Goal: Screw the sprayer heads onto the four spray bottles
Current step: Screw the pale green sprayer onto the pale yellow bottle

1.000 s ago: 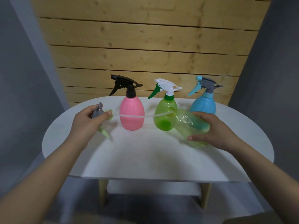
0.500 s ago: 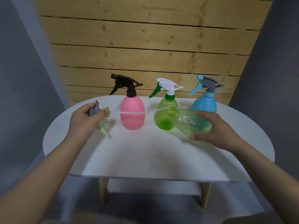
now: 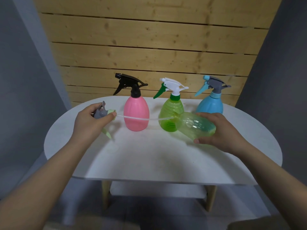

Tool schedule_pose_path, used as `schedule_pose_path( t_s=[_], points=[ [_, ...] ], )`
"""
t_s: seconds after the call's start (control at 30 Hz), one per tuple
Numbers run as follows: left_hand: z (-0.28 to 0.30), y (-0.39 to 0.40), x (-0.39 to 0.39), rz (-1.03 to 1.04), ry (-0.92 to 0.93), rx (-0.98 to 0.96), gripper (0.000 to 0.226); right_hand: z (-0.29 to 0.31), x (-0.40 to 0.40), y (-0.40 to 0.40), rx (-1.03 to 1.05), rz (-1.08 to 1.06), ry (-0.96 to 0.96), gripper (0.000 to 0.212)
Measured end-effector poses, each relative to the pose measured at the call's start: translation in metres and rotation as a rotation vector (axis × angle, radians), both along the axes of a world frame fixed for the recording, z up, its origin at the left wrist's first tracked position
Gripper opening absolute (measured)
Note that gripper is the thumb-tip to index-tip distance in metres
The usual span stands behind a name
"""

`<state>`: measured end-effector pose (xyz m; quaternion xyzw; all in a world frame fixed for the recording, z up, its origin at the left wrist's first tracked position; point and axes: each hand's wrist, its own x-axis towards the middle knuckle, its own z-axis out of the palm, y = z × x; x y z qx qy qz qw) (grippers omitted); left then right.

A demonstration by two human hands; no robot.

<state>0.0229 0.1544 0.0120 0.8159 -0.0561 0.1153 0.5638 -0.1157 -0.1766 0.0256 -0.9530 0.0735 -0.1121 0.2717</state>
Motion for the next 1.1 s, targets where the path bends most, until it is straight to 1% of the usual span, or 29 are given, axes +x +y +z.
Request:
schedule_pose_path(
  t_s=[0.27, 0.43, 0.6, 0.67, 0.8, 0.9, 0.97, 1.03, 1.1],
  points=[
    [0.010, -0.003, -0.007, -0.003, -0.114, 0.054, 0.055, -0.002, 0.000, 0.000, -0.050, 0.020, 0.032, 0.088],
    [0.012, -0.001, -0.010, -0.045, -0.135, 0.078, 0.054, -0.001, -0.002, -0.001, -0.067, 0.060, 0.094, 0.088],
    [0.011, -0.007, -0.013, -0.141, -0.144, 0.143, 0.052, -0.001, -0.003, 0.006, 0.005, 0.107, 0.100, 0.087],
    [0.008, -0.011, -0.014, -0.159, -0.136, 0.151, 0.053, -0.001, -0.003, 0.010, 0.037, 0.100, 0.090, 0.082],
    [0.004, -0.022, -0.019, -0.234, -0.079, 0.146, 0.057, 0.001, -0.005, 0.019, 0.141, 0.104, 0.065, 0.064],
    [0.005, -0.035, -0.028, -0.332, -0.025, 0.140, 0.064, 0.004, -0.004, 0.027, 0.213, 0.137, 0.052, 0.060],
    [0.005, -0.045, -0.035, -0.400, -0.021, 0.124, 0.060, 0.004, -0.005, 0.032, 0.236, 0.156, 0.045, 0.061],
    [0.004, -0.053, -0.042, -0.450, -0.049, 0.147, 0.050, 0.005, -0.005, 0.034, 0.238, 0.176, 0.041, 0.062],
    [0.005, -0.055, -0.044, -0.491, -0.037, 0.156, 0.043, 0.007, -0.005, 0.035, 0.251, 0.203, 0.049, 0.060]
  ],
)
